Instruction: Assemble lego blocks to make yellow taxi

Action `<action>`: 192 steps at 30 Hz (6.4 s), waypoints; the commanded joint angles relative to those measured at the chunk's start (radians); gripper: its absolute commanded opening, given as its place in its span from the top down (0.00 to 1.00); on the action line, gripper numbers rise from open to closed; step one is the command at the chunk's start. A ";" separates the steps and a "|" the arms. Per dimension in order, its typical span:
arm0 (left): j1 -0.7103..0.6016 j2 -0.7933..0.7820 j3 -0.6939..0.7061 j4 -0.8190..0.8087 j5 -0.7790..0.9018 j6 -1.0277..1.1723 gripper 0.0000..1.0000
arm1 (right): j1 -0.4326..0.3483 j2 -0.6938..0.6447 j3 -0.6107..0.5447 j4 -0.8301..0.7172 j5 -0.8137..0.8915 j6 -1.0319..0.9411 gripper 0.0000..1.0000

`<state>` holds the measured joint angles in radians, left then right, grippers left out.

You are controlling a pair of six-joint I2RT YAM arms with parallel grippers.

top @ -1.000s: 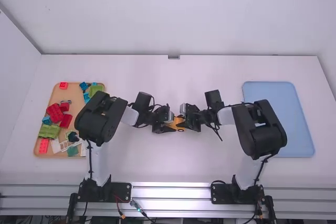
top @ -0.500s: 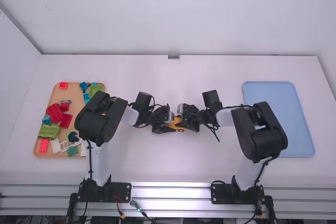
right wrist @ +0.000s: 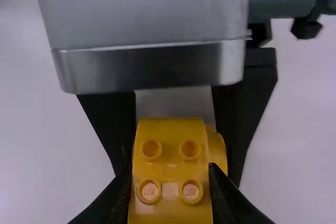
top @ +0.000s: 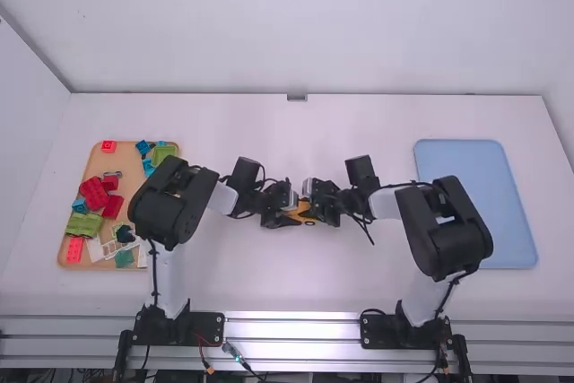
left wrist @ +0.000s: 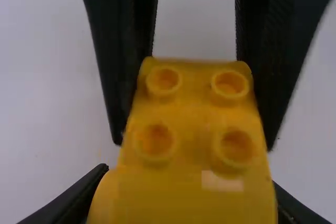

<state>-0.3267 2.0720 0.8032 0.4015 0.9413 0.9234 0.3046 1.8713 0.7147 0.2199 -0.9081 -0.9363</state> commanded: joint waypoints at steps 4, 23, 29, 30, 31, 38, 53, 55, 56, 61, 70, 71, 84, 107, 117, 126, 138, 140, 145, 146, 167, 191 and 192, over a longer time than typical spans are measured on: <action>-0.013 0.006 0.007 -0.008 0.011 -0.014 0.71 | -0.052 0.024 -0.030 -0.023 -0.008 -0.014 1.00; -0.014 0.006 0.007 -0.029 0.014 -0.011 0.77 | -0.012 0.027 -0.054 0.037 -0.004 -0.003 1.00; -0.014 0.006 0.007 -0.027 0.014 -0.011 0.78 | 0.013 0.027 -0.054 0.038 0.040 -0.002 1.00; -0.014 0.006 0.007 -0.027 0.014 -0.011 0.78 | 0.017 0.030 -0.054 0.038 0.048 -0.002 1.00; -0.014 0.006 0.007 -0.027 0.014 -0.010 0.78 | 0.023 0.033 -0.054 0.041 0.055 -0.003 1.00; -0.014 0.006 0.007 -0.027 0.014 -0.011 0.79 | 0.014 0.094 -0.027 0.052 0.098 0.064 1.00; -0.014 0.006 0.007 -0.024 0.014 -0.011 0.83 | 0.022 0.124 0.030 -0.064 0.221 0.065 1.00; -0.014 0.006 0.007 -0.023 0.014 -0.011 0.84 | 0.032 0.124 0.039 -0.078 0.243 0.065 1.00; -0.014 0.006 0.007 -0.023 0.014 -0.011 0.84 | 0.032 0.124 0.040 -0.079 0.247 0.065 1.00; -0.014 0.006 0.007 -0.023 0.014 -0.011 0.86 | 0.031 0.124 0.047 -0.079 0.256 0.065 1.00; -0.014 0.006 0.007 -0.019 0.010 -0.012 0.87 | 0.053 0.124 0.051 -0.079 0.332 0.074 1.00; -0.014 0.006 0.007 -0.019 0.010 -0.012 0.87 | 0.061 0.124 0.051 -0.077 0.353 0.080 1.00; -0.014 0.006 0.007 -0.019 0.010 -0.011 0.89 | 0.047 0.110 0.051 -0.064 0.294 0.080 1.00; -0.014 0.006 0.007 -0.023 0.010 -0.011 0.89 | 0.048 0.058 0.058 -0.048 0.277 0.095 0.75; -0.014 0.006 0.007 -0.026 0.011 -0.010 0.89 | 0.048 0.043 0.059 -0.045 0.277 0.095 0.62; -0.014 0.006 0.007 -0.027 0.010 -0.011 0.90 | 0.047 0.042 0.060 -0.003 0.253 0.102 0.55; -0.014 0.006 0.007 -0.027 0.010 -0.011 0.89 | -0.056 -0.015 0.058 0.026 -0.003 0.051 0.51; -0.014 0.006 0.007 -0.027 0.010 -0.011 0.89 | -0.079 -0.026 0.058 0.027 -0.072 0.024 0.49; -0.014 0.006 0.007 -0.027 0.010 -0.011 0.83 | -0.137 -0.037 0.058 0.034 -0.173 0.012 0.46; -0.014 0.006 0.007 -0.027 0.011 -0.011 0.82 | -0.138 -0.037 0.058 0.034 -0.175 0.012 0.46; 0.021 -0.186 0.029 -0.204 -0.005 -0.065 0.01 | -0.122 0.117 -0.050 0.222 -0.179 0.136 0.01; 0.247 -0.494 0.057 -0.521 0.010 0.020 0.01 | 0.130 0.172 -0.007 0.340 0.281 0.312 0.48; 0.246 -0.494 0.055 -0.521 0.010 0.020 0.01 | 0.123 0.159 -0.004 0.337 0.280 0.319 0.48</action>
<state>-0.0807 1.5856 0.8738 -0.1165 0.9199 0.9257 0.4374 2.0399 0.7086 0.5739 -0.6956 -0.6308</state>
